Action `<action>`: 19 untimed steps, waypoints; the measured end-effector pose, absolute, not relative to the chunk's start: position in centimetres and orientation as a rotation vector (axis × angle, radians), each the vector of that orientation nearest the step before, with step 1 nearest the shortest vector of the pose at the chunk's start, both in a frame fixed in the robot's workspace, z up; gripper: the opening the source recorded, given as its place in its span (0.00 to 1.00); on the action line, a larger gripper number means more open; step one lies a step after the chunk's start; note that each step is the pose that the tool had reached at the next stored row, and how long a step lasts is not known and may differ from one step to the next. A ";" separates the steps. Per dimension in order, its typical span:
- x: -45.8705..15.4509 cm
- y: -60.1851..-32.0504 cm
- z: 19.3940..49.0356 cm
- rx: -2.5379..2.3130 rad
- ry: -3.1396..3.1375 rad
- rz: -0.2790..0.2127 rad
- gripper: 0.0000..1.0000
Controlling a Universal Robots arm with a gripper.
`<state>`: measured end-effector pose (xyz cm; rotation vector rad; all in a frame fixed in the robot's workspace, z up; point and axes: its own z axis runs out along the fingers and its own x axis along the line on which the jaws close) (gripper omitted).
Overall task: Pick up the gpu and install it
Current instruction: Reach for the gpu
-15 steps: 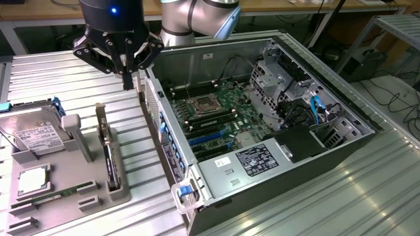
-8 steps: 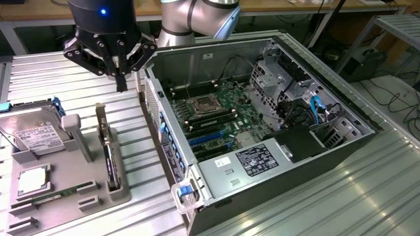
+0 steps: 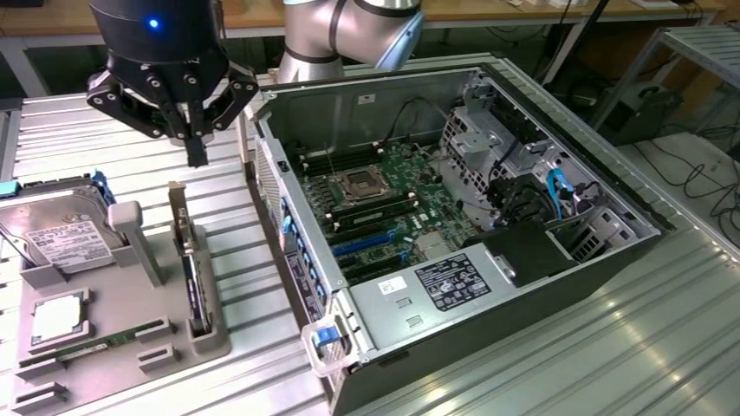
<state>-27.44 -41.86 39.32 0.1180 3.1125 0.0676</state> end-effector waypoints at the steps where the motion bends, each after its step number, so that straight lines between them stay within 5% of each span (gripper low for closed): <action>1: -27.6 -41.9 39.3 0.118 3.113 0.068 0.11; 19: -30.8 -42.6 39.3 0.118 3.113 0.068 0.11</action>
